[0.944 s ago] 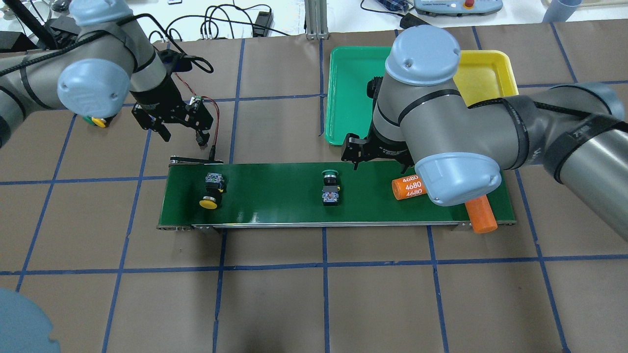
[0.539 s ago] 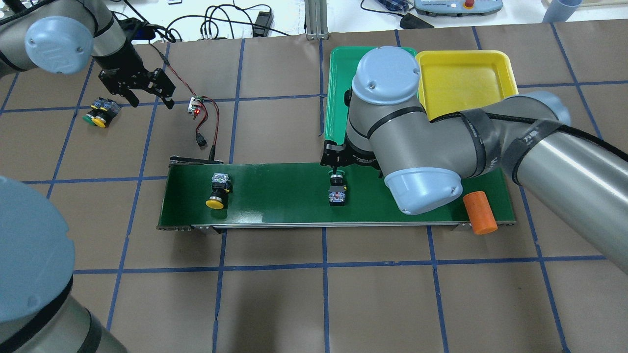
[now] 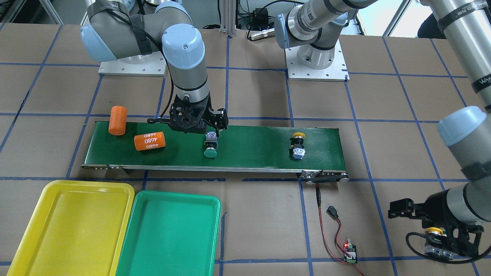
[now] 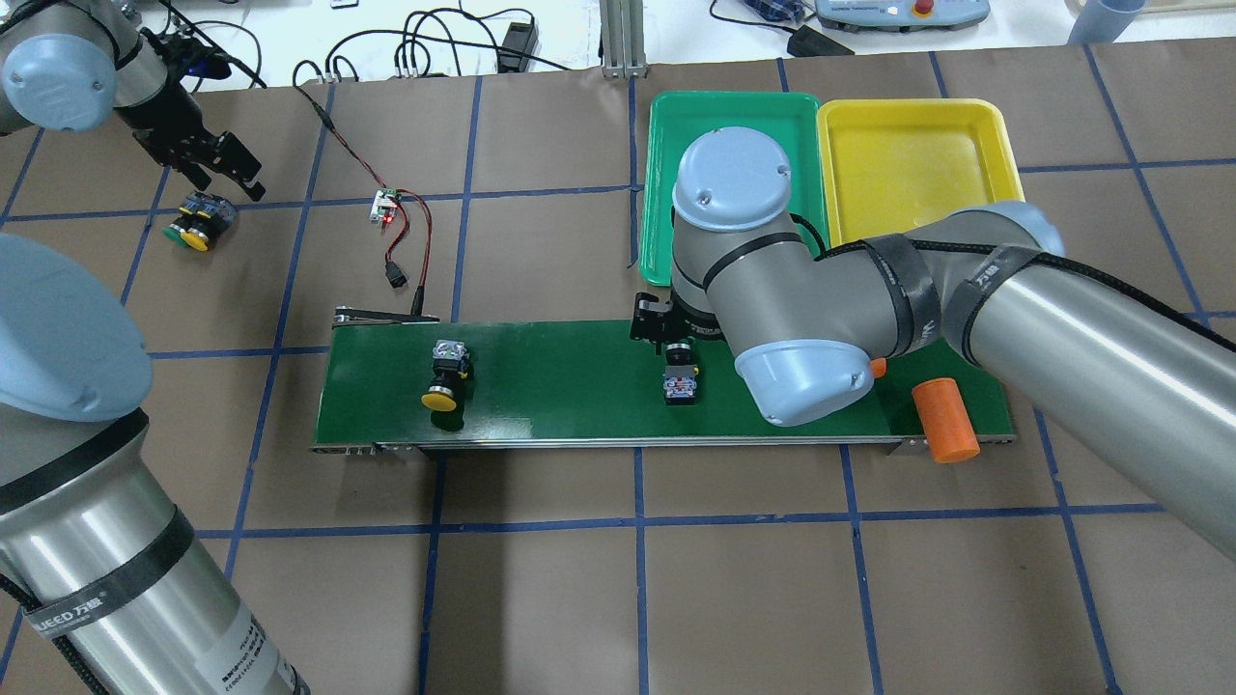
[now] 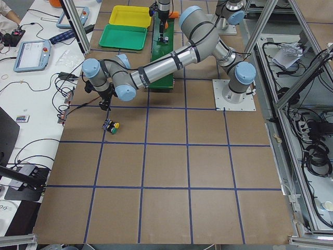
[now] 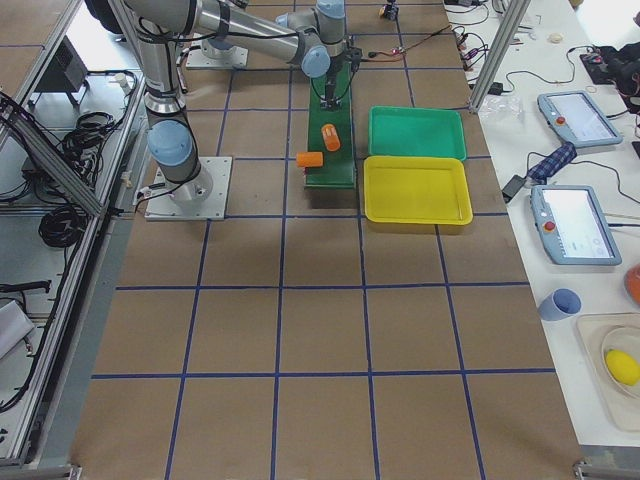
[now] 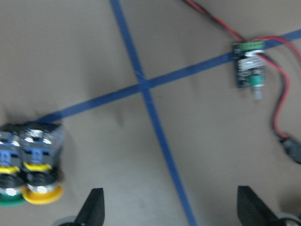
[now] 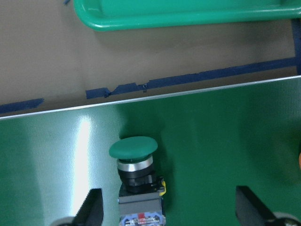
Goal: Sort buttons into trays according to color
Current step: 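Grasp the green button on the belt with the right gripper while left withdraws, then lift the green button with the right gripper over the green tray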
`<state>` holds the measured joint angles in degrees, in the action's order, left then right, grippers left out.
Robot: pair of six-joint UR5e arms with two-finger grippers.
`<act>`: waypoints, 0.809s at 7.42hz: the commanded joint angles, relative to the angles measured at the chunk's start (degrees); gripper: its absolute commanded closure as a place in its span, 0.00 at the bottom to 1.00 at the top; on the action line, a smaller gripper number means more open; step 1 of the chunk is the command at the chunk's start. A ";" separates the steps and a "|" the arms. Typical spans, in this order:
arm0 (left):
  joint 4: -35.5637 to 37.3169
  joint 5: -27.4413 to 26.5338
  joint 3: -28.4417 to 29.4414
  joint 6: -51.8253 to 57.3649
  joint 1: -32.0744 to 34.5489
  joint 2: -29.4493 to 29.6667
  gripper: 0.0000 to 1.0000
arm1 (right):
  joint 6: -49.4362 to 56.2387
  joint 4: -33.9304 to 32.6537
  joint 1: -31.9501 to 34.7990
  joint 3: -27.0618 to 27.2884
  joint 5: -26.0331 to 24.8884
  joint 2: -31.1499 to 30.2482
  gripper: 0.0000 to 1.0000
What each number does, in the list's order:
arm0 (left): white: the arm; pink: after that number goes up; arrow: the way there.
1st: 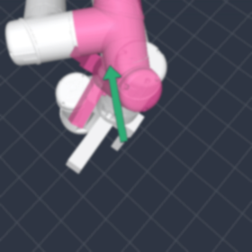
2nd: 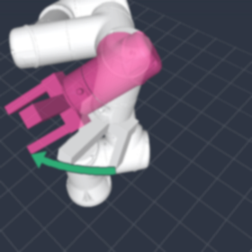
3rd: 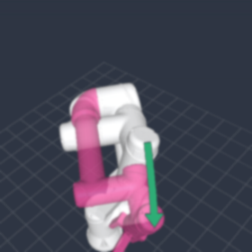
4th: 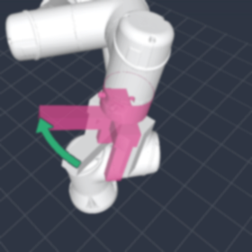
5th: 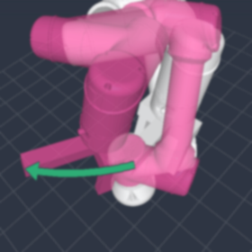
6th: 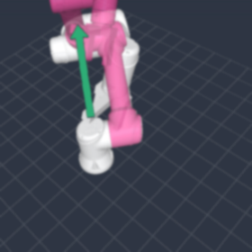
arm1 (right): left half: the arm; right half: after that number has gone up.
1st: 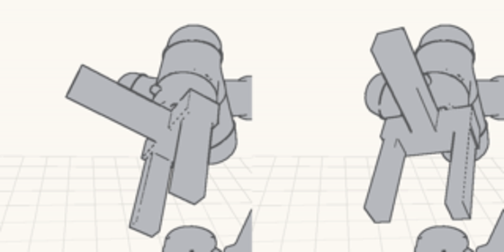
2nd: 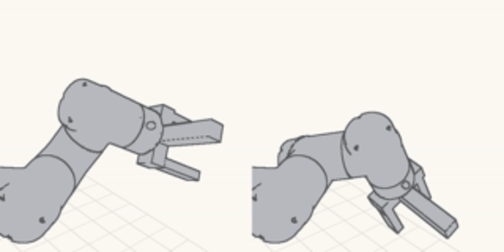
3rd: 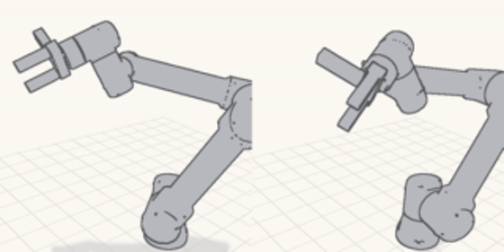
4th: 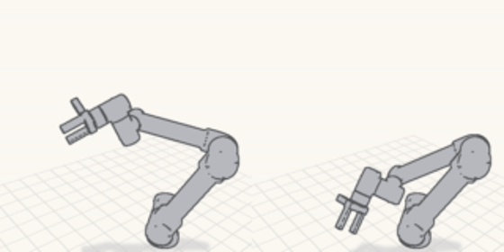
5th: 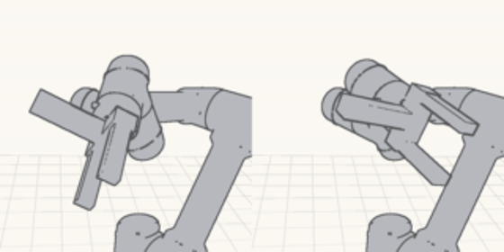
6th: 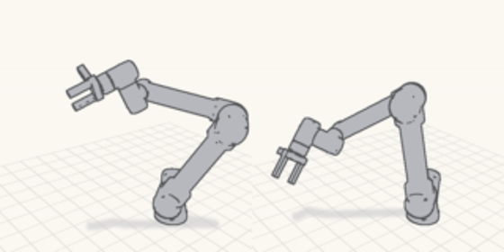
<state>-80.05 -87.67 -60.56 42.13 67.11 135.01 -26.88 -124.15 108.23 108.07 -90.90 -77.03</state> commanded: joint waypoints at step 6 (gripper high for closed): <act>0.86 -0.05 4.22 1.02 -1.54 5.53 0.00 | -0.37 1.61 -0.39 0.48 -0.33 3.55 0.81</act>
<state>-79.13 -87.60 -57.04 43.15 65.57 140.33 -27.23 -124.11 107.91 108.66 -91.20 -73.52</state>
